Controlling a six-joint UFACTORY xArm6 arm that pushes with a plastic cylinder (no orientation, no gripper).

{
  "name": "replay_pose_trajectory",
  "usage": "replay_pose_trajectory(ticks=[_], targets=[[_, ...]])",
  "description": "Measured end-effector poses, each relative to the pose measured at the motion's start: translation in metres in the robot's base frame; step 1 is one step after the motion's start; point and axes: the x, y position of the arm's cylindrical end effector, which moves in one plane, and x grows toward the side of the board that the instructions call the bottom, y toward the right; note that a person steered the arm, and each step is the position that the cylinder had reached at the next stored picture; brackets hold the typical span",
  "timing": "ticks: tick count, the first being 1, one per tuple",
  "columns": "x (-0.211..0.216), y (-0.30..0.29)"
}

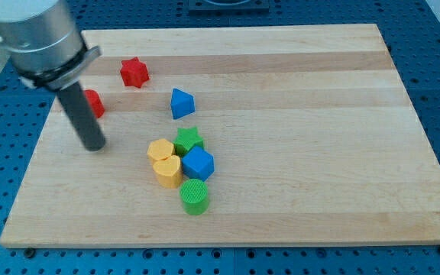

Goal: Push the red circle into the bottom side of the red star

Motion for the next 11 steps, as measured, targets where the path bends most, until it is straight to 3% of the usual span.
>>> replay_pose_trajectory(ticks=[1,2,4,5,7,9,11], targets=[[-0.013,-0.046],[-0.044,-0.040],[-0.079,0.028],[-0.082,0.042],[-0.041,0.018],[-0.088,-0.011],[-0.105,0.027]])
